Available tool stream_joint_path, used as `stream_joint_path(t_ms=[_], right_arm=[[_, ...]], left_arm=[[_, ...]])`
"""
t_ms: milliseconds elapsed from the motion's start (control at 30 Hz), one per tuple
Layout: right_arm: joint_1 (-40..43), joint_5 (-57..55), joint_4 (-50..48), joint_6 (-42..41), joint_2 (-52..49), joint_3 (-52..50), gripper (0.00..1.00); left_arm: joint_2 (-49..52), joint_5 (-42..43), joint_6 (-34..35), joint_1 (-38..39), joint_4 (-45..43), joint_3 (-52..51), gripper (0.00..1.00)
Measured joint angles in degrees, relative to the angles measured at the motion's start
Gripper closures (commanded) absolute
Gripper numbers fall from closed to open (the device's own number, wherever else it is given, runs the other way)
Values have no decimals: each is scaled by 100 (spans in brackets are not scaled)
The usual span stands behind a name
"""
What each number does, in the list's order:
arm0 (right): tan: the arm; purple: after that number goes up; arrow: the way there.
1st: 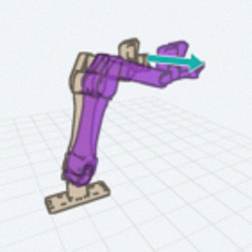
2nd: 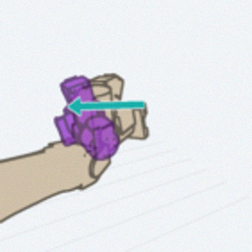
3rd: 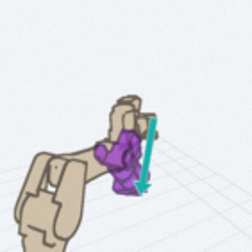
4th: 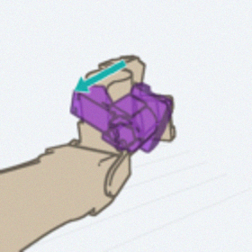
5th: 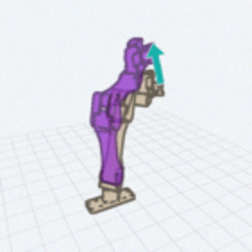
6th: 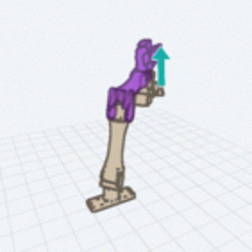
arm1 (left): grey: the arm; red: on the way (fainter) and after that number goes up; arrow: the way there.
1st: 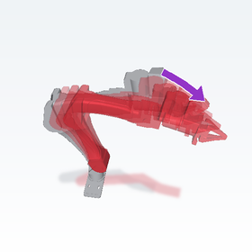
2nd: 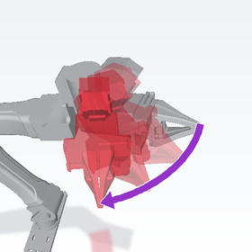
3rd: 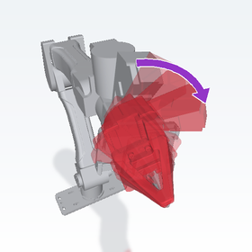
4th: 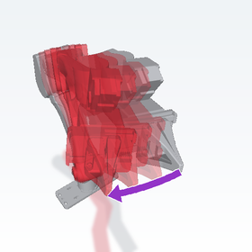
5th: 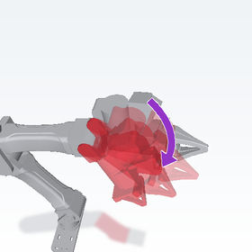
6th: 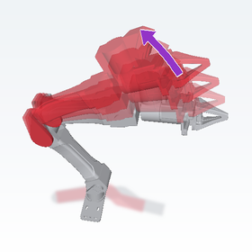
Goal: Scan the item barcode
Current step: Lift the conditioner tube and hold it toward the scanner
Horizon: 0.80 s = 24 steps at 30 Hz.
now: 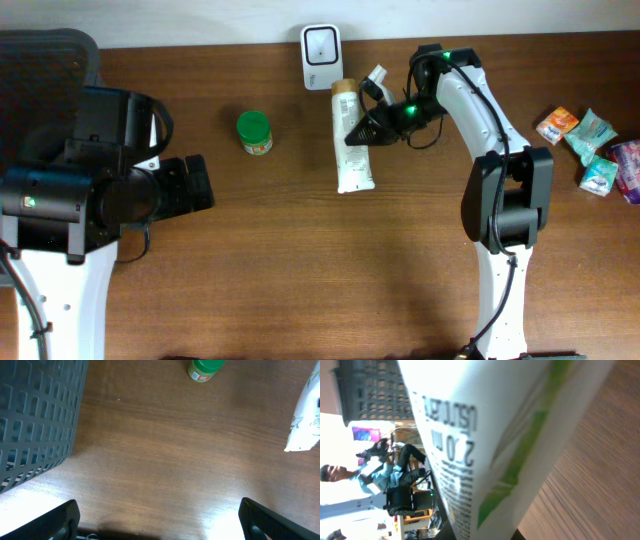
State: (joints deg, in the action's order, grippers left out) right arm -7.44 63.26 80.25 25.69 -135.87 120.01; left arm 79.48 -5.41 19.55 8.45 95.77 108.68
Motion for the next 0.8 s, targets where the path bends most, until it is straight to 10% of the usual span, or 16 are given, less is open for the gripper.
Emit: stream_joint_path(t_ms=[800], right_arm=[[-734, 411, -597, 1211, 0, 0, 95]], left_arm=[[0, 0, 0, 0, 2, 0, 1]])
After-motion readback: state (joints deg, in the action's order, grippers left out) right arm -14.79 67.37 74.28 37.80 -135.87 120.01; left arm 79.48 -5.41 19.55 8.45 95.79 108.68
